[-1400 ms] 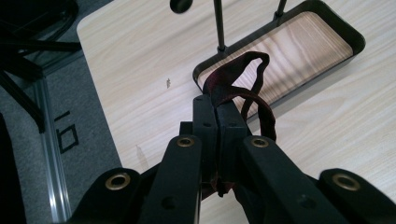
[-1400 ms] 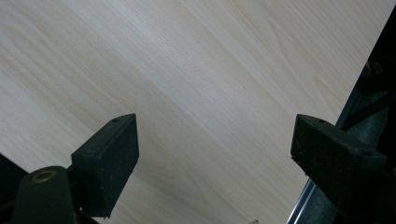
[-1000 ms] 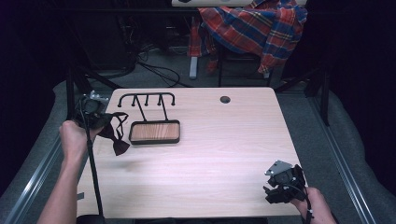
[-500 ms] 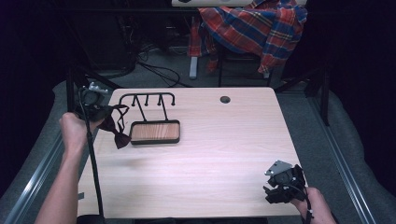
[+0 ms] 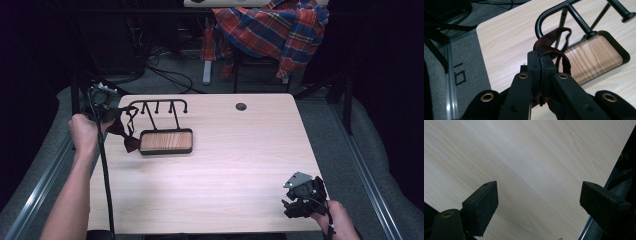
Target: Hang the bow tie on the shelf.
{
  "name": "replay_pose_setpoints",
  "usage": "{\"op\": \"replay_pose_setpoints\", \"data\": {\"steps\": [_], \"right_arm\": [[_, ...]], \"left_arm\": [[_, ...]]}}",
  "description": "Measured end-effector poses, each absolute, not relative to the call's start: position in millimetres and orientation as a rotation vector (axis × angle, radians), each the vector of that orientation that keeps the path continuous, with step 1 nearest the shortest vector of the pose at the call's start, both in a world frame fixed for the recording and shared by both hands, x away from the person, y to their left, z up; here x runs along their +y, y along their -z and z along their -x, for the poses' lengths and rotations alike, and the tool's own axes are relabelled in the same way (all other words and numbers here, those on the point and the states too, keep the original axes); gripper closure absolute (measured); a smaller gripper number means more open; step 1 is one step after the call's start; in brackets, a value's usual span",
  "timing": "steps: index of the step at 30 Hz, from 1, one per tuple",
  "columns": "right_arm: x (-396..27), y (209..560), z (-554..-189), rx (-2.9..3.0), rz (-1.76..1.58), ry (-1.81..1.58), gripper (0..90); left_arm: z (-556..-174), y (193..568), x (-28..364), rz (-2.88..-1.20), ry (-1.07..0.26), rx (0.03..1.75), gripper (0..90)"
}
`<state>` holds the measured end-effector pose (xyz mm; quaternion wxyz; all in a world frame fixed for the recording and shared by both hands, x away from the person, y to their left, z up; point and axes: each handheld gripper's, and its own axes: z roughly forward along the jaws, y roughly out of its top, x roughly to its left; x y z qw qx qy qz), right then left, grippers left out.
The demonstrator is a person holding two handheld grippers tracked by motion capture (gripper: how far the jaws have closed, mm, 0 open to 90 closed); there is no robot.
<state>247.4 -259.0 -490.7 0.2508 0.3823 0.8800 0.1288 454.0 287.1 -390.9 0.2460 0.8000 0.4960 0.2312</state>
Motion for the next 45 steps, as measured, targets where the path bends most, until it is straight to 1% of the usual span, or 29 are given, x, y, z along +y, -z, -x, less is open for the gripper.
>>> {"op": "replay_pose_setpoints", "data": {"steps": [15, 27, 32, 40, 43, 45], "right_arm": [[-258.5, 490.8, -247.2, 2.395, -1.038, -0.344, 14.9], [-258.2, 491.4, -247.6, 2.407, -1.032, -0.337, 14.9], [-258.1, 491.4, -247.7, 2.409, -1.030, -0.335, 14.9], [-258.1, 491.4, -247.7, 2.411, -1.030, -0.335, 14.9], [-258.2, 491.8, -247.7, 2.404, -1.034, -0.344, 14.9], [-258.2, 491.3, -247.8, 2.409, -1.031, -0.336, 14.9]], "left_arm": [[-470.2, 407.5, 290.6, -2.119, -0.592, 1.429, 88.6], [-478.2, 419.3, 292.0, -2.141, -0.598, 1.459, 87.9], [-478.4, 422.2, 293.8, -2.135, -0.593, 1.459, 86.2], [-475.6, 427.3, 296.0, -2.157, -0.555, 1.460, 77.7], [-474.0, 427.1, 296.9, -2.160, -0.535, 1.456, 72.8], [-472.5, 426.6, 297.3, -2.158, -0.530, 1.456, 67.8]]}}
